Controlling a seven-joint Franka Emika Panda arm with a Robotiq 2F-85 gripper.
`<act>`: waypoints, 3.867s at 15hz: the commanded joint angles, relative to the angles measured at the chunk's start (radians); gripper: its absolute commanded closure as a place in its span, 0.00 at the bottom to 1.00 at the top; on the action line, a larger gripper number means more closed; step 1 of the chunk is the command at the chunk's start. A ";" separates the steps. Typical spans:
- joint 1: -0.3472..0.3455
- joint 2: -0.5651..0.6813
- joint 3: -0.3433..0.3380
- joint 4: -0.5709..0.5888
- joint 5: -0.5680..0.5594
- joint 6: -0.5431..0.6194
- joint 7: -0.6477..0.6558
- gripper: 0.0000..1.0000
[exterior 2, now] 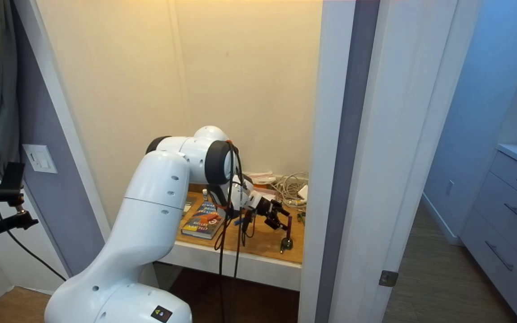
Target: Pick up the purple marker and place it standing upwards on the shelf
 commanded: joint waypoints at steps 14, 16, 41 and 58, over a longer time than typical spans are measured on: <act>-0.078 -0.192 0.049 -0.158 -0.124 0.060 -0.041 0.00; -0.096 -0.235 0.061 -0.198 -0.130 0.092 -0.087 0.00; -0.229 -0.624 0.094 -0.581 0.373 0.513 -1.145 0.00; -0.222 -0.727 0.093 -0.700 0.496 0.651 -1.400 0.00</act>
